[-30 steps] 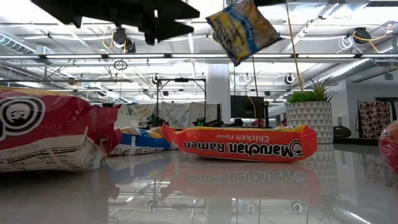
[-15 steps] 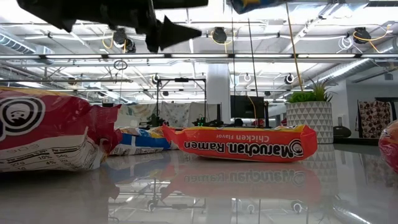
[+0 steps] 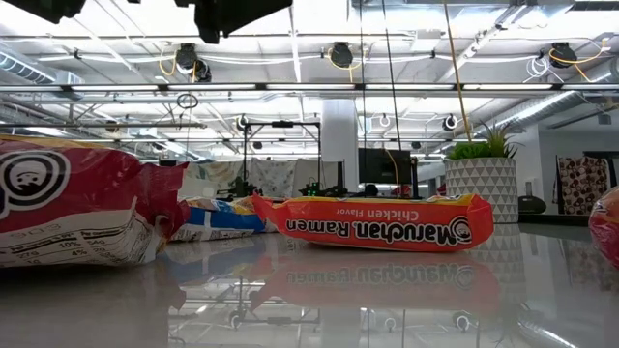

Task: Sort Maruchan noodles
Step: Put the top blue noodle pack into the black bin

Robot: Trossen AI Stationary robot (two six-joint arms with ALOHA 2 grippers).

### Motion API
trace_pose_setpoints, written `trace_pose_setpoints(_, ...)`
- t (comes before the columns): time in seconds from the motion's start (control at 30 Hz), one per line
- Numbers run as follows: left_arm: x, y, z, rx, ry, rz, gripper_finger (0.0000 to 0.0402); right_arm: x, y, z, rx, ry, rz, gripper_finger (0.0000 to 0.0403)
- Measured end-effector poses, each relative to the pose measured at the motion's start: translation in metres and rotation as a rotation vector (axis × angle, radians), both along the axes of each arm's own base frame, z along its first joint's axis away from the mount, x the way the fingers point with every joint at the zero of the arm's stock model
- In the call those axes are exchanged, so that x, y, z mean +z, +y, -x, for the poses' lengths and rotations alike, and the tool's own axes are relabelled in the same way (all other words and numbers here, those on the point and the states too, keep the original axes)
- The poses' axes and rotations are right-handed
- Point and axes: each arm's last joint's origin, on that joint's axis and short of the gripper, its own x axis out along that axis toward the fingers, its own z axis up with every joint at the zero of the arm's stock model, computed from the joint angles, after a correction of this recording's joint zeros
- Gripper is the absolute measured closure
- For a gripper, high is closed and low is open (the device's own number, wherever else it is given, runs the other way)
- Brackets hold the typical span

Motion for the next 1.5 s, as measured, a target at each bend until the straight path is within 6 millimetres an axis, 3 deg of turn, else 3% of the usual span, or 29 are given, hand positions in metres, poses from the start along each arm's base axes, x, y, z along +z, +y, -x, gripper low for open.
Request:
trace_pose_setpoints(0.4, 0.0, -0.013, 0.006, -0.073, -0.001, 0.029, 0.0014, -0.022, 0.014, -0.02, -0.002, -0.054, -0.026, 0.0403)
trace_pose_setpoints(0.77, -0.001, -0.014, 0.006, -0.073, -0.005, 0.118, 0.0014, -0.027, 0.021, -0.021, 0.02, -0.078, -0.062, 0.0403)
trace_pose_setpoints(0.93, -0.015, -0.021, -0.001, -0.067, -0.009, 0.117, 0.0014, -0.027, 0.023, -0.02, 0.029, -0.082, -0.066, 0.0403)
trace_pose_setpoints(1.13, -0.02, -0.036, -0.025, -0.004, -0.005, 0.068, 0.0017, -0.027, 0.026, -0.018, 0.038, -0.081, -0.069, 0.0403)
trace_pose_setpoints(1.5, -0.023, -0.051, -0.043, 0.036, 0.011, 0.021, 0.0114, -0.027, 0.033, -0.011, -0.001, -0.053, -0.053, 0.0403)
